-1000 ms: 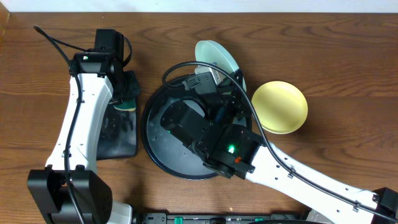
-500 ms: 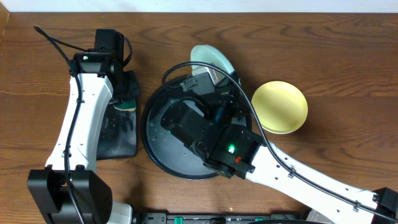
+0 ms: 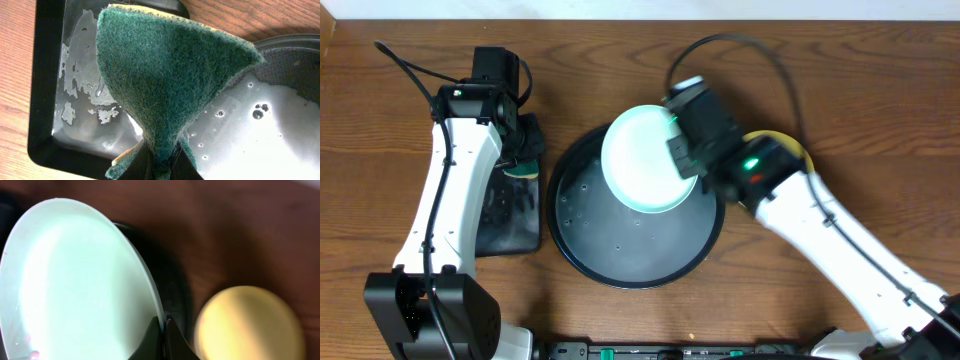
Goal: Clean dirty plates on tray and stack at the side
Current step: 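Carry the green plate right and set it on the yellow plate stack, then release the plate and lower the sponge into the sponge tray with left gripper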
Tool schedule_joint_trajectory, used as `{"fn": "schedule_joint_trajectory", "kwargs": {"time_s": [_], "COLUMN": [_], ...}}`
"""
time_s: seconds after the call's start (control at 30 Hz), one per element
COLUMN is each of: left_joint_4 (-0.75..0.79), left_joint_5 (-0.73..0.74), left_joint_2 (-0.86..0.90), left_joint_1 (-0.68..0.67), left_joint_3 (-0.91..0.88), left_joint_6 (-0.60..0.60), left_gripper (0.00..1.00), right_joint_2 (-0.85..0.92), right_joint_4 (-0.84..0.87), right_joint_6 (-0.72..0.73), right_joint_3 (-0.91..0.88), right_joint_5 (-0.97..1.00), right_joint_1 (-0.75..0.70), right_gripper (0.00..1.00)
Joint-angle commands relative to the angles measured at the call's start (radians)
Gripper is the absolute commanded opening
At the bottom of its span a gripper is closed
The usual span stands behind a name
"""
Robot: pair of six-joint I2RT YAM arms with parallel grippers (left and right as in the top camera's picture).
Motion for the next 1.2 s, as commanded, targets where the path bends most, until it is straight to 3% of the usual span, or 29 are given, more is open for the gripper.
{"fn": "schedule_joint_trajectory", "kwargs": {"time_s": [0.0,0.2,0.47,0.8,1.17], "left_joint_4": [-0.002,-0.002,-0.001,-0.001,-0.002], "left_joint_5": [-0.016,-0.016,-0.016,-0.016,-0.076], "left_joint_2": [-0.001,-0.001,-0.001,-0.001,-0.001], "left_joint_1": [0.004,0.004,0.004,0.004,0.004], "left_joint_3": [0.016,0.015,0.015,0.015,0.015], "left_joint_6": [-0.01,-0.009,-0.01,-0.005,0.003], "left_gripper": [0.07,0.07,0.08,0.07,0.08], "right_joint_2": [-0.029,-0.04,-0.038,-0.038,-0.017], "right_joint_4": [0.003,-0.052,-0.148,-0.006,0.248], "right_joint_6": [0.023,0.022,0.019,0.073,0.076], "right_joint_3": [0.009,0.009,-0.038,-0.311,-0.488], "right_joint_5": [-0.405,-0.502,-0.311,-0.13,-0.117], "right_joint_1": [-0.134,-0.394,-0.627,-0.68,-0.68], "right_gripper": [0.01,0.01,0.01,0.01,0.01]}}
